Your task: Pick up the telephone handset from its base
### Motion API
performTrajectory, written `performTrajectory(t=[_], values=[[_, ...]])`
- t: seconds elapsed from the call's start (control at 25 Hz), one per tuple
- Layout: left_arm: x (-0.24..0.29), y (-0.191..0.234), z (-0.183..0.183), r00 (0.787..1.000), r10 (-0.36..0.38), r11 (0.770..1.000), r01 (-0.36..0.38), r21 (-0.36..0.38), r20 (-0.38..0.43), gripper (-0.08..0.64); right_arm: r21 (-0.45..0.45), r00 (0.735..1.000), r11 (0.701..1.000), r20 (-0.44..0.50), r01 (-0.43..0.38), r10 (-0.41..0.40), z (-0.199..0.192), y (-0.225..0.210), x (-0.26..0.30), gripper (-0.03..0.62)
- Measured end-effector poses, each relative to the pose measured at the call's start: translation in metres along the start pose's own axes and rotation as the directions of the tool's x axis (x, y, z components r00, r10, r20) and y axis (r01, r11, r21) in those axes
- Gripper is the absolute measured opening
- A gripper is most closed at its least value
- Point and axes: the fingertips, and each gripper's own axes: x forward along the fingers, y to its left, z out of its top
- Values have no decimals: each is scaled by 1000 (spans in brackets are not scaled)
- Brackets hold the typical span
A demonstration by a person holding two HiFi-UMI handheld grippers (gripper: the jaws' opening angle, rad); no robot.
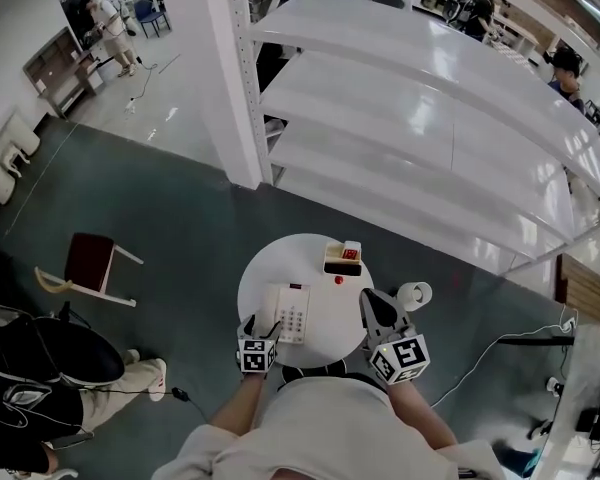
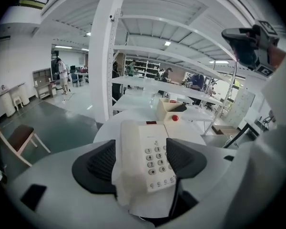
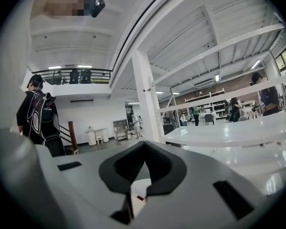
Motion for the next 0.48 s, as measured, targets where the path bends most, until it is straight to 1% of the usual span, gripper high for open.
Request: performTrajectory(t=[0.24, 0.48], values=[[21, 12, -8, 997, 12, 1000, -14, -15, -74, 318, 3, 1000, 1000, -4, 29, -29, -2, -8, -1, 9], [35, 13, -17, 992, -3, 1000, 2, -10, -127, 318, 3, 998, 998, -3, 65, -64, -4, -15, -8, 9]])
